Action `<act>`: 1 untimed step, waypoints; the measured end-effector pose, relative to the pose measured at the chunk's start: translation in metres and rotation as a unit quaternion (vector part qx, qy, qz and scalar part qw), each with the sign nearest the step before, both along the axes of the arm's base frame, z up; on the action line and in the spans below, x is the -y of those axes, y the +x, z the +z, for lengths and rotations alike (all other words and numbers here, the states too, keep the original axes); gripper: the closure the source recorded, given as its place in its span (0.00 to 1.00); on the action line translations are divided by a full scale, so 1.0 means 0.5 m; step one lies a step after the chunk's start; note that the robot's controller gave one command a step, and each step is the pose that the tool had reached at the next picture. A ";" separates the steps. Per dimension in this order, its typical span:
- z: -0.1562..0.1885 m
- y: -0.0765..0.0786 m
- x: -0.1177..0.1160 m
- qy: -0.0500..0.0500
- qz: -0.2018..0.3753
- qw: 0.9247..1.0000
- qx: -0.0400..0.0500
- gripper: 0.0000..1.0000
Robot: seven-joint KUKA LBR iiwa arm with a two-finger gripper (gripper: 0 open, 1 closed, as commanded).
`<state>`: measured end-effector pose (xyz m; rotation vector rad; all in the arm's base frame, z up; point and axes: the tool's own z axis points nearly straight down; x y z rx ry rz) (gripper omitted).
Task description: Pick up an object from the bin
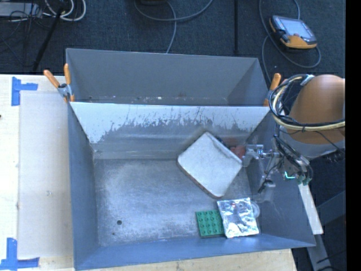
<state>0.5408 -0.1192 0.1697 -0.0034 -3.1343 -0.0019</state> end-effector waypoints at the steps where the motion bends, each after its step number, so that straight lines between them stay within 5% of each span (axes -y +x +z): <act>1: -0.199 -0.038 -0.112 0.000 -0.060 0.998 0.000 0.00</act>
Offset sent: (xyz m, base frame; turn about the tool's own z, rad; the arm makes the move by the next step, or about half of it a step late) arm -0.0173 0.0536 -0.0968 0.1228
